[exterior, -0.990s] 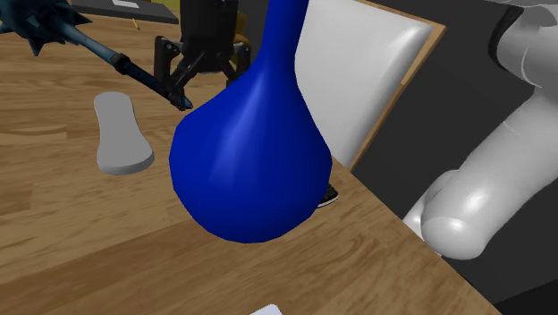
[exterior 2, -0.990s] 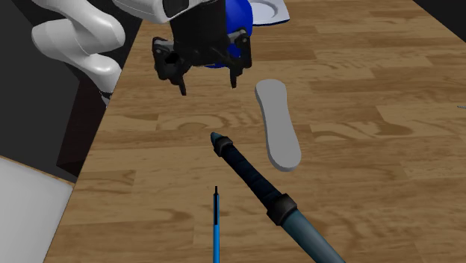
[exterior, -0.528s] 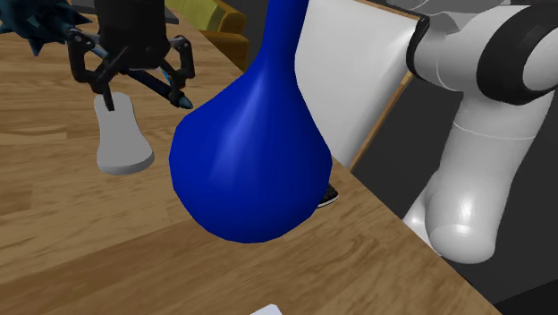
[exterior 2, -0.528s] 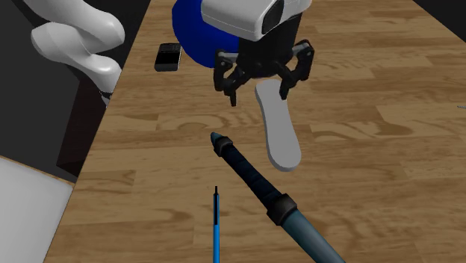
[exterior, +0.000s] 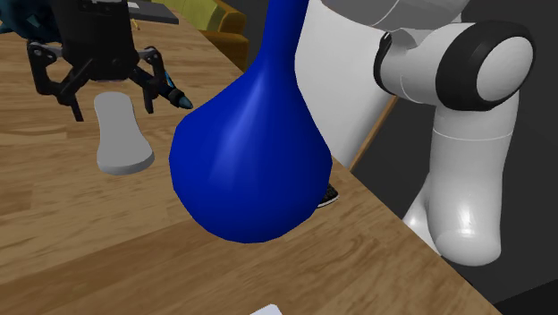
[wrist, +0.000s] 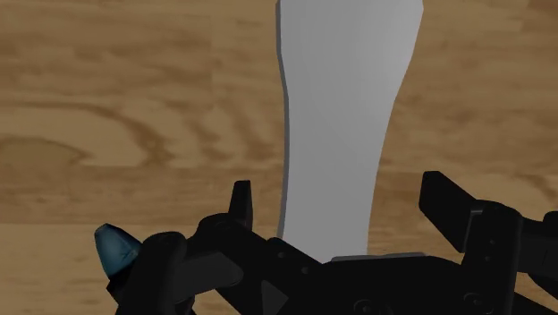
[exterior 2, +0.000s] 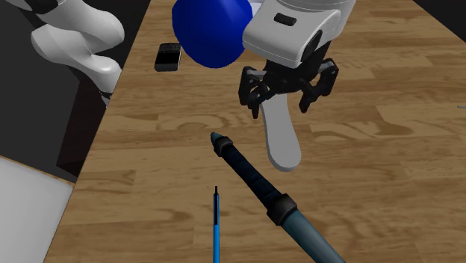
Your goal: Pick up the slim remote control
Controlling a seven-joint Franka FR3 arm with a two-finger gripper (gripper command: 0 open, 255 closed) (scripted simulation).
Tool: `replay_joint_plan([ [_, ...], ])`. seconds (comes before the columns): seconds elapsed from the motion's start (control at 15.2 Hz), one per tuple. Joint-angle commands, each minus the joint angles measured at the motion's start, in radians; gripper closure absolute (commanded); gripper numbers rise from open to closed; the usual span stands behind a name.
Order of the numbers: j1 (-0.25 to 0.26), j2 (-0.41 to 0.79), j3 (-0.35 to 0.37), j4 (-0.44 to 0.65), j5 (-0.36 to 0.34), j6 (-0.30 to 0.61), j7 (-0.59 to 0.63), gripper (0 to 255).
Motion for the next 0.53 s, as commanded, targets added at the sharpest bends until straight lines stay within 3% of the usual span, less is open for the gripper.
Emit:
replay_joint_plan([
  [0.0, -0.009, -0.006, 0.001, -0.035, 0.003, 0.029, 0.001, 0],
  [0.2, -0.016, -0.012, 0.001, -0.066, 0.006, 0.054, 0.002, 0],
  [0.26, -0.018, -0.014, 0.001, -0.069, 0.006, 0.055, 0.002, 255],
  [0.46, -0.018, -0.014, 0.001, -0.070, 0.007, 0.056, 0.002, 255],
])
